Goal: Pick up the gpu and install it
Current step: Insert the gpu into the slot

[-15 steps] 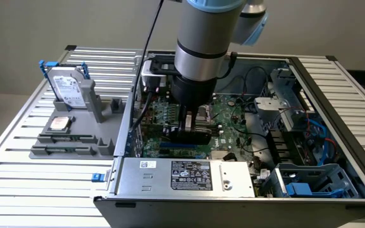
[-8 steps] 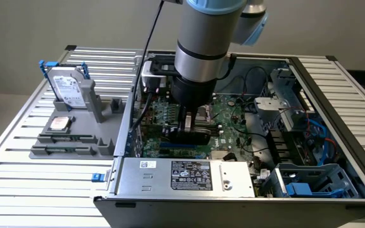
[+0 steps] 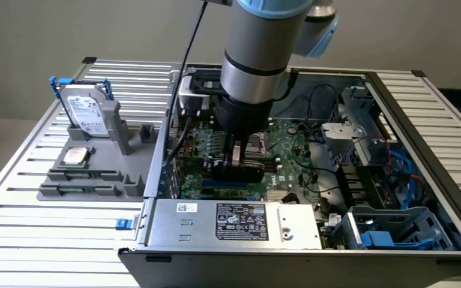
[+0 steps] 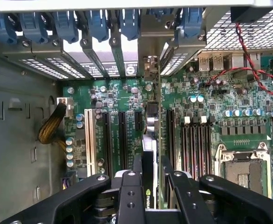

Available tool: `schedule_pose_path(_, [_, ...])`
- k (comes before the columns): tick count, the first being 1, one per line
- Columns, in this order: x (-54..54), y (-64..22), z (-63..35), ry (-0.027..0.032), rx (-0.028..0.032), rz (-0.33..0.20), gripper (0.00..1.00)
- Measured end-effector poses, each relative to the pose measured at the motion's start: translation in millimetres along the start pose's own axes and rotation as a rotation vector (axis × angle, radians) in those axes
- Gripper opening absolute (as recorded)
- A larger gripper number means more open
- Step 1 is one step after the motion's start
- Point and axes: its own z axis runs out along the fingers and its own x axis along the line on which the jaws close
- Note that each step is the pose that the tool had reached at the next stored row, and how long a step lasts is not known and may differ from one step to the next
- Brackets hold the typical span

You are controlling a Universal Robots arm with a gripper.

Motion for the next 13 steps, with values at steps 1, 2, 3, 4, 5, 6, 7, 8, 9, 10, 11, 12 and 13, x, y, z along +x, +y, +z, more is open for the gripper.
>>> schedule_pose_path(1, [-0.2,0.0,0.0,0.0002,-0.0013,0.000,0.26])
schedule_pose_path(2, [-0.4,0.0,0.1,0.0004,-0.0023,0.000,0.26])
schedule_pose_path(3, [-0.7,-0.1,0.1,0.0008,-0.0027,0.000,0.26])
schedule_pose_path(4, [-0.9,-0.1,0.2,0.0010,-0.0030,0.000,0.26])
schedule_pose_path(5, [-1.0,0.0,0.4,0.0012,-0.0032,0.000,0.26])
schedule_pose_path(6, [-1.1,0.0,0.6,0.0015,-0.0034,0.000,0.26])
schedule_pose_path(7, [-1.2,0.0,0.8,0.0020,-0.0036,0.000,0.26])
schedule_pose_path(8, [-1.3,-0.1,1.1,0.0023,-0.0037,0.000,0.26])
schedule_pose_path(9, [-1.4,-0.1,1.3,0.0028,-0.0038,0.000,0.26])
schedule_pose_path(10, [-1.6,-0.1,1.6,0.0032,-0.0038,0.000,0.26])
schedule_pose_path(11, [-1.8,-0.1,1.9,0.0033,-0.0037,-0.001,0.26])
schedule_pose_path(12, [-2.0,-0.1,2.1,0.0035,-0.0037,-0.002,0.26])
schedule_pose_path(13, [-2.1,-0.1,2.2,0.0038,-0.0037,-0.003,0.26])
